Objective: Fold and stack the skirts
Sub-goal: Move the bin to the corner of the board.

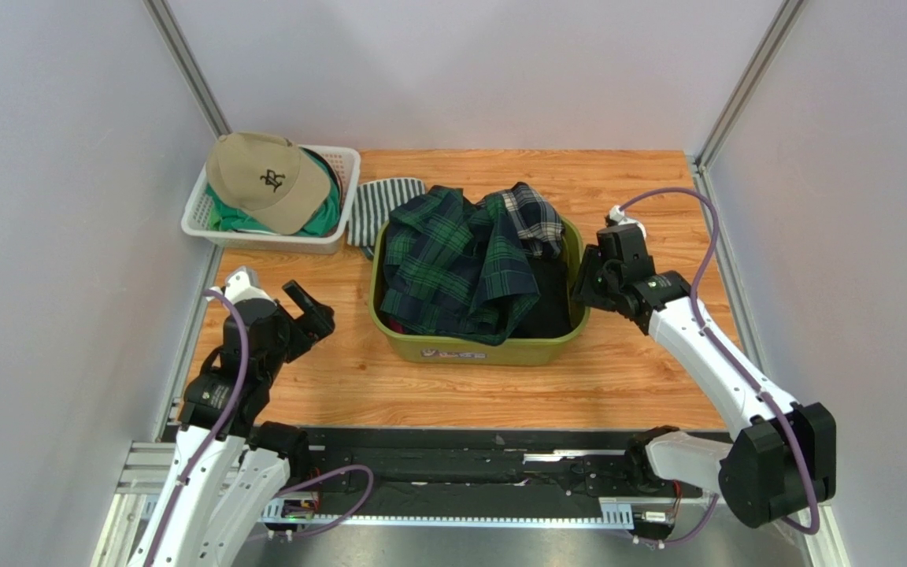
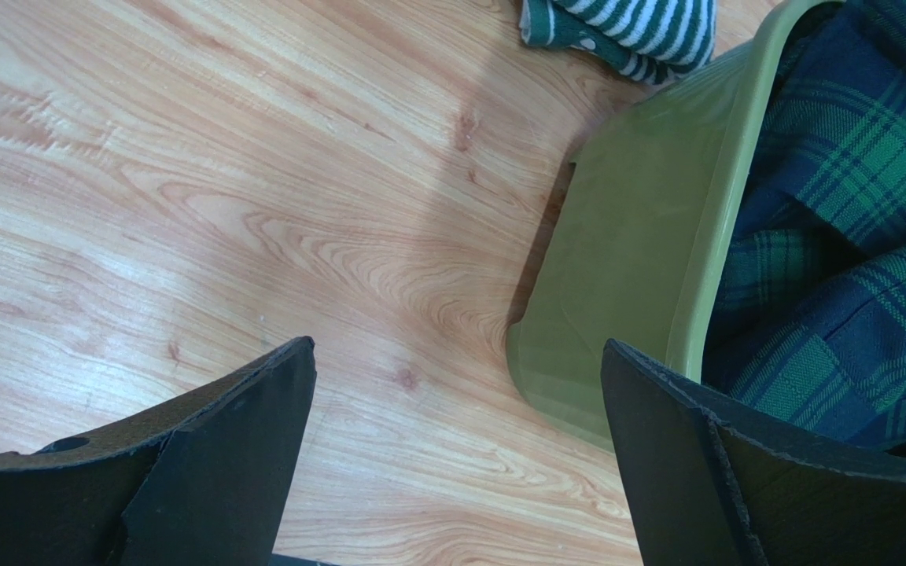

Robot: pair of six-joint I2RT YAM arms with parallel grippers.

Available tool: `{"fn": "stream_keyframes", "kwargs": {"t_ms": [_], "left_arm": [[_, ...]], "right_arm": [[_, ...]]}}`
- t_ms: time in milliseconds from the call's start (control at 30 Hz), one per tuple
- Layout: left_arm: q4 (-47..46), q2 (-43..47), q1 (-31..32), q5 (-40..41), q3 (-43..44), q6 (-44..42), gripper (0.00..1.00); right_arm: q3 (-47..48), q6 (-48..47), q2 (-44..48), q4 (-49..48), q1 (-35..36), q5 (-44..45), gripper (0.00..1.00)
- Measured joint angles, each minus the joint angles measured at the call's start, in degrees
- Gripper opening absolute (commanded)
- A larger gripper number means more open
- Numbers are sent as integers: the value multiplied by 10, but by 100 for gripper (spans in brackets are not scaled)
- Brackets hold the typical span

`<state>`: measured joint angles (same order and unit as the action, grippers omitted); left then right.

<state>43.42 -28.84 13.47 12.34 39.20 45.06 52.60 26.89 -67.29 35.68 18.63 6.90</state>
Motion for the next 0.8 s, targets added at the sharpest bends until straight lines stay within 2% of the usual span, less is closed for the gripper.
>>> {"fn": "stream_keyframes", "kwargs": {"t_ms": [67, 100, 200, 267, 300, 533, 633, 800], "left_arm": [[0, -2, 0, 0, 0, 0, 99], [-1, -4, 0, 0, 0, 0, 99], [-4, -10, 0, 0, 0, 0, 99], [-8, -16, 0, 2, 0, -1, 99], [-9, -19, 0, 2, 0, -1, 99], [-27, -38, 0, 9, 0, -5, 99], [-41, -49, 0, 9, 0, -9, 99], [-66, -74, 0, 9, 0, -17, 99]], "right_arm": [[4, 6, -12, -3, 2, 3, 23], [8, 7, -17, -3, 7, 9, 16], [26, -4, -35, 3, 11, 30, 5], [46, -22, -50, 14, 13, 41, 4], [60, -26, -63, 21, 14, 50, 0], [125, -79, -153, -3, -41, 111, 0], [138, -121, -180, -43, -90, 92, 0], [226, -192, -261, -52, -163, 55, 0]]}}
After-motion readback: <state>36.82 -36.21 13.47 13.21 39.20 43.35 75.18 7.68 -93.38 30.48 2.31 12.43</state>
